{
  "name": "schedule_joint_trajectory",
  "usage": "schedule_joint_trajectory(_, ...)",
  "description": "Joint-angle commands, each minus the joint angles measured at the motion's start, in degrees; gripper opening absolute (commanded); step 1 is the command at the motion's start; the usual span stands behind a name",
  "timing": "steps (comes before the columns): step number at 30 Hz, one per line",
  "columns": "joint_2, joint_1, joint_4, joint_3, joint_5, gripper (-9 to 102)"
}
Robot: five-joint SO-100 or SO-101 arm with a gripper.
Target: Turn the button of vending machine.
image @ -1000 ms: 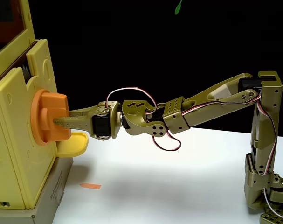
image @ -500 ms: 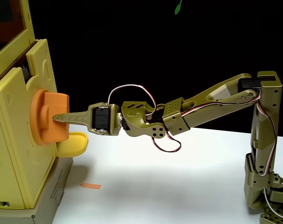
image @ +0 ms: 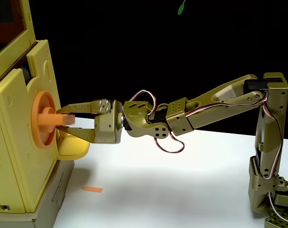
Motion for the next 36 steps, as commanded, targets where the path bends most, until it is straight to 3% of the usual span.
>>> schedule_joint_trajectory(1,3.9,1.0,3.8,-2.8,28.4,1)
schedule_joint_trajectory(4,4.6,0.9,6.6,-2.6,42.5,1)
schedule_joint_trajectory(10,5.3,0.8,7.4,-2.6,50.0,1)
schedule_joint_trajectory(19,5.4,0.0,8.6,-2.6,49.6,2)
schedule_joint_trajectory(27,7.4,-1.1,12.4,-2.1,45.8,24)
schedule_joint_trajectory(32,12.0,-1.9,18.9,1.3,43.1,22)
schedule_joint_trajectory(36,19.2,-1.6,22.2,8.1,32.2,19)
